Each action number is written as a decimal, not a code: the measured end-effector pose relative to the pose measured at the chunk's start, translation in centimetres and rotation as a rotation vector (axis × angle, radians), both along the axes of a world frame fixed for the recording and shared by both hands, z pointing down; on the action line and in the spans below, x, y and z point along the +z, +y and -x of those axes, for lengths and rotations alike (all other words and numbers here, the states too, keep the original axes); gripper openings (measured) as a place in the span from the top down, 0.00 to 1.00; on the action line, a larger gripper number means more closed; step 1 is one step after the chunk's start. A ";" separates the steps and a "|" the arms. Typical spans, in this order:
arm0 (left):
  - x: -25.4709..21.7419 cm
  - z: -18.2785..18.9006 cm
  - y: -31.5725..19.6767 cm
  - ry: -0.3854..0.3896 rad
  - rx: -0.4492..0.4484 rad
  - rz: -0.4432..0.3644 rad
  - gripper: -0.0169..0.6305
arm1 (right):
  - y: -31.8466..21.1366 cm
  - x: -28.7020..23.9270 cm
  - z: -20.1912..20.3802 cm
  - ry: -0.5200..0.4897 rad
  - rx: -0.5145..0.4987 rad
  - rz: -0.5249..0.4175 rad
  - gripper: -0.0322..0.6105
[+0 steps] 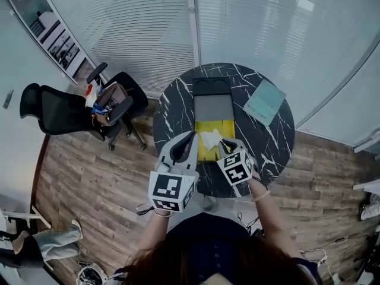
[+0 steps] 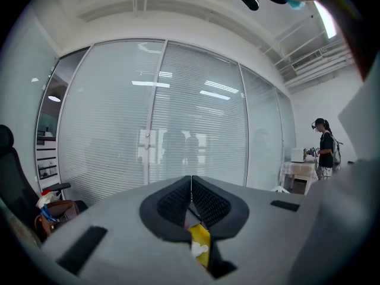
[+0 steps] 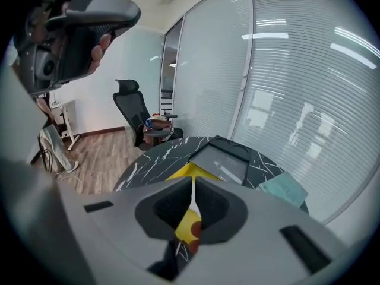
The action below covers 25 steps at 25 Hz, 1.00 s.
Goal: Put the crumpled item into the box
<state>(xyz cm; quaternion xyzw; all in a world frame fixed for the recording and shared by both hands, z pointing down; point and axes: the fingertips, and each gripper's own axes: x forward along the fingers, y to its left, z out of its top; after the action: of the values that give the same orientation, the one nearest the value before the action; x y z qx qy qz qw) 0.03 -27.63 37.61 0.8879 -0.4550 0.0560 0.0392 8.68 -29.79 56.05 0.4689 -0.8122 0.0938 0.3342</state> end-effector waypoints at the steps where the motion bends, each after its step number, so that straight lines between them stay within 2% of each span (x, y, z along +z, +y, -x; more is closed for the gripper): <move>1: 0.0 -0.1 0.3 -0.001 0.000 0.000 0.93 | 0.2 -0.3 0.0 -0.009 0.004 -0.007 0.90; 7: 0.0 -0.6 1.1 0.000 0.003 -0.003 0.93 | 0.8 -2.5 -1.0 -0.043 0.076 -0.070 0.90; 12: 0.1 -0.9 1.4 0.001 0.007 0.002 0.93 | 1.8 -4.8 -1.4 -0.142 0.148 -0.118 0.91; 25: -0.1 -0.7 4.0 -0.005 0.046 -0.006 0.93 | 5.0 -9.9 -1.2 -0.220 0.215 -0.238 0.91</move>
<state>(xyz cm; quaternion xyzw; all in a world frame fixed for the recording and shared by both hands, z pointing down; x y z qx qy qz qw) 0.77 -23.61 37.56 0.8980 -0.4349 0.0579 0.0338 9.84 -24.80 46.18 0.5759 -0.7945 0.0829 0.1737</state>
